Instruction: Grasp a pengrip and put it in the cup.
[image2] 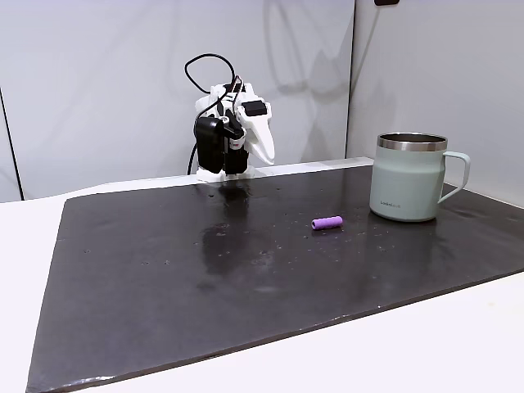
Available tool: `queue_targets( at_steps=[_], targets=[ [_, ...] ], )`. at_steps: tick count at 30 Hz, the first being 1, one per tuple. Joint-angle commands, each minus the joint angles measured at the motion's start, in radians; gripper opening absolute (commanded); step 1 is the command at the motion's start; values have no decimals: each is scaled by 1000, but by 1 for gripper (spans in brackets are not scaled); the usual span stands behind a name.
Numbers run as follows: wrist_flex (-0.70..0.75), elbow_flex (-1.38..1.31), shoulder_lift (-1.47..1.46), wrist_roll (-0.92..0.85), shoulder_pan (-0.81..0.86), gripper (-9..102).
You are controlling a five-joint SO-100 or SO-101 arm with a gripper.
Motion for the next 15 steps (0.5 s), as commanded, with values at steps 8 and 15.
queue_targets(
  at_steps=[8,15],
  targets=[
    [-31,52,12,9,-31,0],
    [75,-100,12,-38,-63,0]
  ],
)
